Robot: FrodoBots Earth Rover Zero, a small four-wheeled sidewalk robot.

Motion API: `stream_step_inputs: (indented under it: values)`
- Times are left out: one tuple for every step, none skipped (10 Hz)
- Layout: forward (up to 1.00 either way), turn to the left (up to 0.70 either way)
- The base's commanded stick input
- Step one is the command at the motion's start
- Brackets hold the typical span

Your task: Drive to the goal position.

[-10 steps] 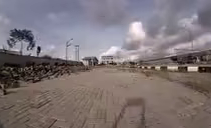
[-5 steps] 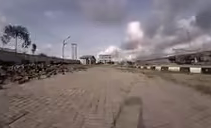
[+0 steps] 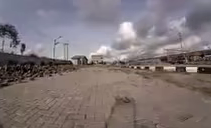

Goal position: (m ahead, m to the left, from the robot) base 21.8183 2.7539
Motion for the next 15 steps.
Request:
stream_step_inputs:
  values:
    - [1.00,0.00]
    - [1.00,0.00]
    - [1.00,0.00]
    - [1.00,0.00]
    - [1.00,0.00]
    - [1.00,0.00]
    - [1.00,0.00]
    - [1.00,0.00]
    - [1.00,0.00]
    - [1.00,0.00]
    - [1.00,0.00]
    - [1.00,0.00]
    - [1.00,0.00]
    - [1.00,0.00]
    - [1.00,0.00]
